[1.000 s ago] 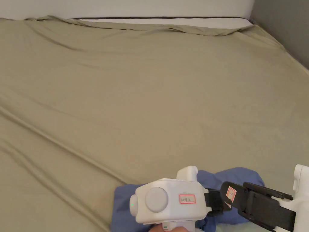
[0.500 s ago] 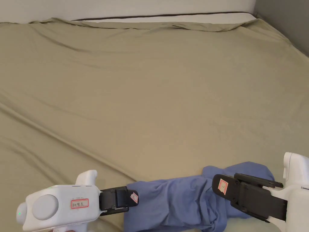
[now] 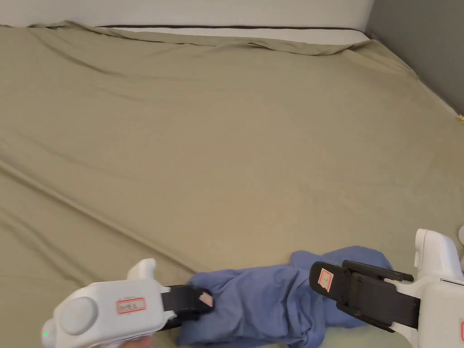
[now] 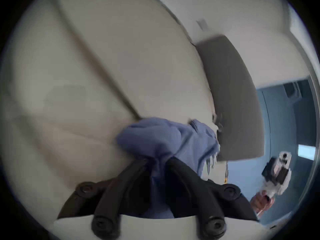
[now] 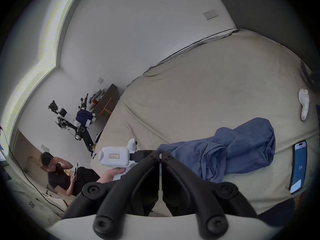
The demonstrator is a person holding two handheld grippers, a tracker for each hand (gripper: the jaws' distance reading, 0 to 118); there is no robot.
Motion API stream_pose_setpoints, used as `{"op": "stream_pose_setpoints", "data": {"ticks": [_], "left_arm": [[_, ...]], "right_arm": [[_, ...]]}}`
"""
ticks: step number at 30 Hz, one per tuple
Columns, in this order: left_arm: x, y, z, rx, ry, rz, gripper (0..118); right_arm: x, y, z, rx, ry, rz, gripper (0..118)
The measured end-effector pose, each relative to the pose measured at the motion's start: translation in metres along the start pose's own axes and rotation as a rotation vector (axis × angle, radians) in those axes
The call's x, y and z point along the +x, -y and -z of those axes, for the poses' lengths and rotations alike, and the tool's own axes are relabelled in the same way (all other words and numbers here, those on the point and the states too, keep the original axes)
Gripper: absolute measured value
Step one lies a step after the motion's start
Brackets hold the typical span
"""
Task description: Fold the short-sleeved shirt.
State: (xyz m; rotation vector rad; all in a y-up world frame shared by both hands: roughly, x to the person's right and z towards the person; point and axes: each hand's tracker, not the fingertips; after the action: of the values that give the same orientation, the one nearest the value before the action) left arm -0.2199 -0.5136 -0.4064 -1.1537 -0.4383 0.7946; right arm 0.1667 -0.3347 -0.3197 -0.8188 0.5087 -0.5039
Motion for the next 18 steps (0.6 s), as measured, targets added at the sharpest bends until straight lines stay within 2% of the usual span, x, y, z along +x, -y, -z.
{"op": "stream_pose_setpoints", "data": {"ticks": [2, 8, 9, 12, 15, 18], "left_arm": [[-0.011, 0.006, -0.015, -0.015, 0.097, 0.001, 10], [-0.031, 0.012, -0.104, 0.074, 0.177, -0.081, 10], [-0.034, 0.008, -0.124, 0.107, 0.148, -0.061, 10], [-0.049, -0.005, -0.188, 0.193, -0.109, -0.013, 10], [-0.054, -0.007, -0.235, 0.312, -0.262, -0.079, 10], [-0.039, 0.001, -0.251, 0.402, -0.313, -0.169, 10]], "right_arm": [[-0.004, -0.002, -0.002, 0.003, -0.004, -0.012, 4], [-0.016, -0.013, -0.007, 0.057, 0.041, -0.024, 4], [-0.016, -0.015, -0.008, 0.059, 0.042, -0.020, 4], [-0.019, -0.017, -0.006, 0.052, 0.072, -0.039, 4], [-0.020, -0.014, 0.001, 0.035, 0.106, -0.060, 4], [-0.019, -0.010, 0.009, 0.008, 0.075, -0.013, 4]]}}
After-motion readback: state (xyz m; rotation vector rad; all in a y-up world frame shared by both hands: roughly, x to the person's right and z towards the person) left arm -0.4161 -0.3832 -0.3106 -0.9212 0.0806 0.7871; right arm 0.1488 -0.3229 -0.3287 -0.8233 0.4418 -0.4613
